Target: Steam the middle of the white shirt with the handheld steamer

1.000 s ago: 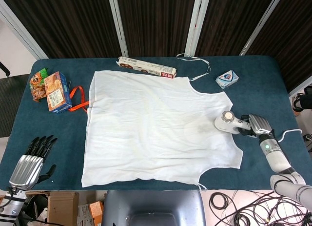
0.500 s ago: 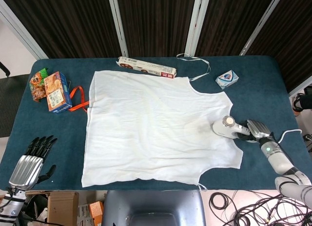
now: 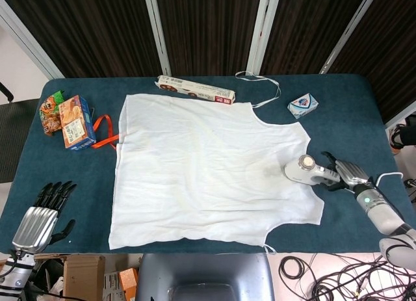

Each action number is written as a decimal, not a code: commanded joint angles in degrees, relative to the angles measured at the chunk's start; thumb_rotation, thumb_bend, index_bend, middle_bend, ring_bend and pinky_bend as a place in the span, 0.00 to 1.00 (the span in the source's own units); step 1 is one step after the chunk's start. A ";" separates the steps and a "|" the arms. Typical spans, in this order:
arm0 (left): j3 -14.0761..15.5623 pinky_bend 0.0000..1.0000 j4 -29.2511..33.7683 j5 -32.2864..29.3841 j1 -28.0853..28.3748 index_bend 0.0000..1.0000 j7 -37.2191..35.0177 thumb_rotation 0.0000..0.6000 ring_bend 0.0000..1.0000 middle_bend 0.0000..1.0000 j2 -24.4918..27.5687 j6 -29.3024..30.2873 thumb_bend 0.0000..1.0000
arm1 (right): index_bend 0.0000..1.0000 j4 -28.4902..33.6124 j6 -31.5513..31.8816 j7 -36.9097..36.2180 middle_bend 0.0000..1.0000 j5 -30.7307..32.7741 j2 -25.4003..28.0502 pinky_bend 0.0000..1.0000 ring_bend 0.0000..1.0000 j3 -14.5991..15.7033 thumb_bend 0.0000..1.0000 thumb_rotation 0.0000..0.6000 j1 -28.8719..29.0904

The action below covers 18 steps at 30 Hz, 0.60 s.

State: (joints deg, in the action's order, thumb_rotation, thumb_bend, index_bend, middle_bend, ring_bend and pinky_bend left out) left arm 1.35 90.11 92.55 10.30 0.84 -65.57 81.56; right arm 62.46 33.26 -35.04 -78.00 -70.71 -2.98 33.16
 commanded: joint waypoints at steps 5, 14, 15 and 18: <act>0.03 0.00 -0.03 0.02 0.02 0.00 0.02 1.00 0.01 0.07 -0.05 -0.05 0.37 | 0.00 4.08 3.06 -0.77 0.11 -1.08 3.89 0.42 0.13 -0.02 0.23 1.00 -1.36; -0.16 0.00 0.02 -0.06 -0.16 0.00 0.25 1.00 0.01 0.07 -0.07 0.46 0.37 | 0.00 18.50 24.10 11.19 0.03 -6.62 13.83 0.29 0.05 1.65 0.23 1.00 -10.55; -0.22 0.00 0.00 -0.06 -0.26 0.00 0.35 1.00 0.01 0.06 -0.09 0.72 0.37 | 0.00 21.01 28.35 15.83 0.02 -6.92 14.81 0.26 0.02 2.10 0.23 1.00 -12.94; -0.31 0.00 0.06 -0.16 -0.47 0.00 0.55 1.00 0.01 0.06 -0.04 1.10 0.37 | 0.00 26.56 37.43 29.31 0.00 -6.86 15.89 0.16 0.00 3.45 0.23 1.00 -18.70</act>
State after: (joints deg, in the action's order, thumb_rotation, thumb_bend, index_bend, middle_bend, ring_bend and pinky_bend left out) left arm 1.05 90.17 92.40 9.84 1.38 -65.62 82.66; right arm 80.04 57.54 -21.80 -83.24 -58.57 -1.51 22.89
